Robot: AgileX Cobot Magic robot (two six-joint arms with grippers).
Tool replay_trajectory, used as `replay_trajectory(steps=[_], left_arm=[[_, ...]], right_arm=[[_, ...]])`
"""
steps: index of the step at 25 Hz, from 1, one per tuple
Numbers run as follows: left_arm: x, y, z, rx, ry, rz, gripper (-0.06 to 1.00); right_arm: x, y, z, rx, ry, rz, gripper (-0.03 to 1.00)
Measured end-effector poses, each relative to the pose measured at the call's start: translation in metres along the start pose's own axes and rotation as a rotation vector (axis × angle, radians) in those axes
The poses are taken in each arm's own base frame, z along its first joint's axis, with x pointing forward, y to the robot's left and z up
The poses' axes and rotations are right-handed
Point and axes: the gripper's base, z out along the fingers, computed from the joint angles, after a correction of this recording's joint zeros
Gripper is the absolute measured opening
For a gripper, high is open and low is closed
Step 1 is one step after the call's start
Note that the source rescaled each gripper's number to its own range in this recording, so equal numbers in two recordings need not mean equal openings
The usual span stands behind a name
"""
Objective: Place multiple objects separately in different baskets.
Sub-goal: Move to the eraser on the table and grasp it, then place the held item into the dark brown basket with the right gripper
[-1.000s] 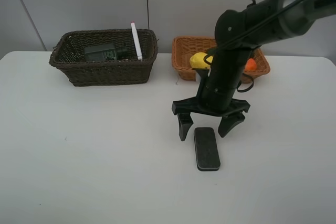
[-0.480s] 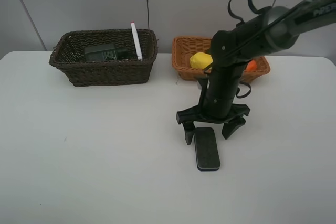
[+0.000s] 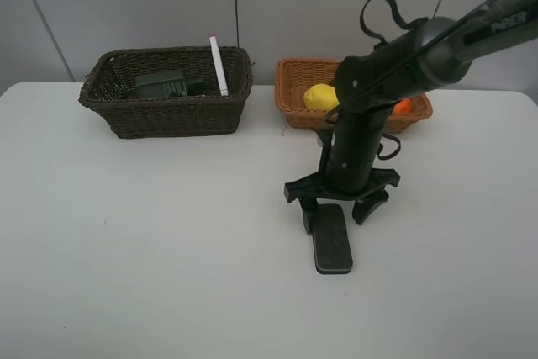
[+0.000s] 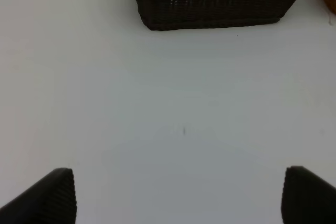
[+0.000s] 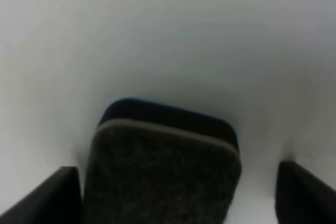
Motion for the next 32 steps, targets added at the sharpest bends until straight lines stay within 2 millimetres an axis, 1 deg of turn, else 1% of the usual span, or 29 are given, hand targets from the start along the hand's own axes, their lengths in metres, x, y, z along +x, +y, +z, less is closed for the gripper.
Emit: replay_trajectory(steps=[1,8,9,11,13,15,17,19,21,23,26,27,29,31,32], left_arm=[[0.0,0.0,0.0,0.0,0.0,0.0,0.99],[0.0,0.0,0.0,0.0,0.0,0.0,0.99],[0.0,0.0,0.0,0.0,0.0,0.0,0.99],[0.0,0.0,0.0,0.0,0.0,0.0,0.99],[0.0,0.0,0.0,0.0,0.0,0.0,0.99],[0.0,0.0,0.0,0.0,0.0,0.0,0.99],[0.0,0.0,0.0,0.0,0.0,0.0,0.99],[0.0,0.0,0.0,0.0,0.0,0.0,0.99],[0.0,0.0,0.0,0.0,0.0,0.0,0.99],[0.0,0.0,0.0,0.0,0.0,0.0,0.99],[0.0,0.0,0.0,0.0,0.0,0.0,0.99],[0.0,0.0,0.0,0.0,0.0,0.0,0.99],[0.0,0.0,0.0,0.0,0.0,0.0,0.99],[0.0,0.0,0.0,0.0,-0.001,0.0,0.99],[0.0,0.0,0.0,0.0,-0.001,0.0,0.99]], right_arm=[[0.0,0.0,0.0,0.001,-0.003,-0.002,0.51],[0.0,-0.001,-0.001,0.008,-0.002,-0.007,0.52],[0.0,-0.001,-0.003,0.013,-0.006,-0.013,0.52],[0.002,-0.002,-0.012,0.017,-0.023,-0.021,0.52],[0.004,-0.003,-0.037,0.003,-0.089,-0.034,0.52],[0.008,-0.003,-0.067,-0.023,-0.185,-0.055,0.52],[0.01,-0.003,-0.103,-0.052,-0.333,-0.096,0.52],[0.007,0.0,-0.135,-0.093,-0.518,-0.135,0.52],[0.0,0.003,-0.164,-0.136,-0.715,-0.16,0.52],[-0.011,0.007,-0.187,-0.181,-0.913,-0.167,0.52],[-0.03,0.015,-0.21,-0.256,-1.169,-0.154,0.52],[-0.039,0.018,-0.215,-0.284,-1.249,-0.142,0.52],[-0.057,0.024,-0.216,-0.331,-1.362,-0.111,0.52],[-0.08,0.029,-0.207,-0.362,-1.427,-0.08,0.52],[-0.091,0.032,-0.197,-0.366,-1.428,-0.07,0.52]])
